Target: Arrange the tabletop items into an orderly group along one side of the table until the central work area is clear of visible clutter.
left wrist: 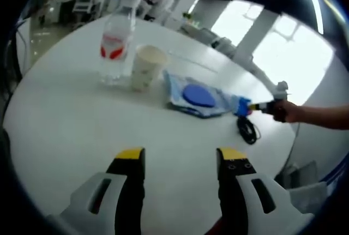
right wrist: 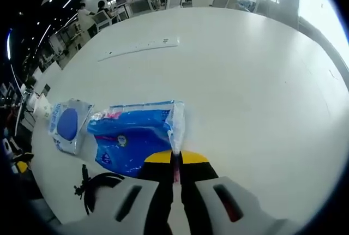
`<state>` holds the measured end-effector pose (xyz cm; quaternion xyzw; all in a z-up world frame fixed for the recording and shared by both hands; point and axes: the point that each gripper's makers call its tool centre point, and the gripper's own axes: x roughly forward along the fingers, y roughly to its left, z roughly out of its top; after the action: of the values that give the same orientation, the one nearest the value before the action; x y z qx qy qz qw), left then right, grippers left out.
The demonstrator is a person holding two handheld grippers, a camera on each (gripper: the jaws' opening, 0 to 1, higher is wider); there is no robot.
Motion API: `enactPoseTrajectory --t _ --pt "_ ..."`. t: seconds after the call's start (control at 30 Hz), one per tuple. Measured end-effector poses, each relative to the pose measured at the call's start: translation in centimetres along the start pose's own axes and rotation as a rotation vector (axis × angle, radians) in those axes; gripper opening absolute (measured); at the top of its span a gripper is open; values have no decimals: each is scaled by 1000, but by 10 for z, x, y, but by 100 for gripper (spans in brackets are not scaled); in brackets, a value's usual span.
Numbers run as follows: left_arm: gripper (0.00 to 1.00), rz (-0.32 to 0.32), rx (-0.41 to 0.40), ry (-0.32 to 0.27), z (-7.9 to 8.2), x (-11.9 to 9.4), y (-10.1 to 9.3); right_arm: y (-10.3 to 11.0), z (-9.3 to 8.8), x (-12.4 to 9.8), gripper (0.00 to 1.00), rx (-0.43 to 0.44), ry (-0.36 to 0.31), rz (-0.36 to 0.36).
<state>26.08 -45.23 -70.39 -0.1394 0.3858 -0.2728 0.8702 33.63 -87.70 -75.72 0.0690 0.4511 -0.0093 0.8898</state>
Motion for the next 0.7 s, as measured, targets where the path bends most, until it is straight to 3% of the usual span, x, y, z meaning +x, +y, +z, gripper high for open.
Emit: enactPoseTrajectory --t 0.7 --pt "50 -8 6 23 -4 3 -2 -2 -2 3 3 19 -3 -21"
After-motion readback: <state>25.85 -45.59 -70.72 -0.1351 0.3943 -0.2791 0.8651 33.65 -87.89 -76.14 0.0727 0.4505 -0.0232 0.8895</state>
